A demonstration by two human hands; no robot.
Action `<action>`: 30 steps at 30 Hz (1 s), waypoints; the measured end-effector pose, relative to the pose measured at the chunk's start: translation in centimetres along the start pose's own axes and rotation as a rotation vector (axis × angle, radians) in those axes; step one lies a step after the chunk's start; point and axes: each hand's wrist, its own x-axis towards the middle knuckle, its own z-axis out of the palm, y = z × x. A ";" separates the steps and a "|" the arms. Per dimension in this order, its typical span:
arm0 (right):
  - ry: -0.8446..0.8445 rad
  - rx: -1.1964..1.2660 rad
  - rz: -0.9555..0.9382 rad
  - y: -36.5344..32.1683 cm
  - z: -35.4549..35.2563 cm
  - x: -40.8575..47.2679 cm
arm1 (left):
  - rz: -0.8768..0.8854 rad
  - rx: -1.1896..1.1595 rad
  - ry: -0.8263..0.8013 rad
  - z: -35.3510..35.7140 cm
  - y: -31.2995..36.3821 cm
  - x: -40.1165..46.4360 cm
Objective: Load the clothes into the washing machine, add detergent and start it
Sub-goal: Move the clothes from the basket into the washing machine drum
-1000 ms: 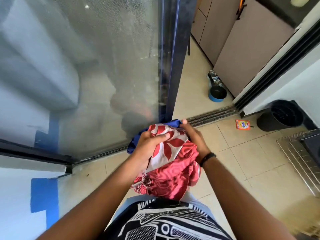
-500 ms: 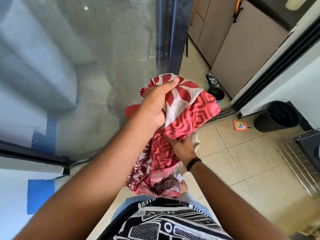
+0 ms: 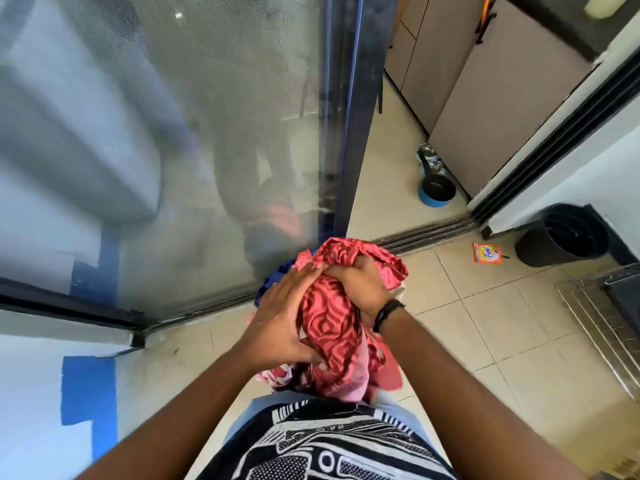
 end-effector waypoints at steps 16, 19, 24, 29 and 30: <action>0.309 -0.205 -0.597 -8.3 -2.2 -2.2 | -0.370 -0.271 0.680 -4.9 2.7 9.1; 0.367 -0.467 -0.538 -1.8 -1.7 -1.4 | -0.415 -0.395 0.707 -5.8 3.9 10.1; 0.101 -0.611 -0.141 4.8 -0.6 -0.6 | -0.392 -0.716 0.788 -8.6 6.7 12.4; 0.062 -0.706 0.022 8.4 -0.9 2.1 | -0.330 -1.128 0.725 -13.7 9.9 14.6; 0.084 -0.671 0.051 8.3 -1.1 2.5 | -0.314 -1.143 0.718 -14.8 10.2 15.0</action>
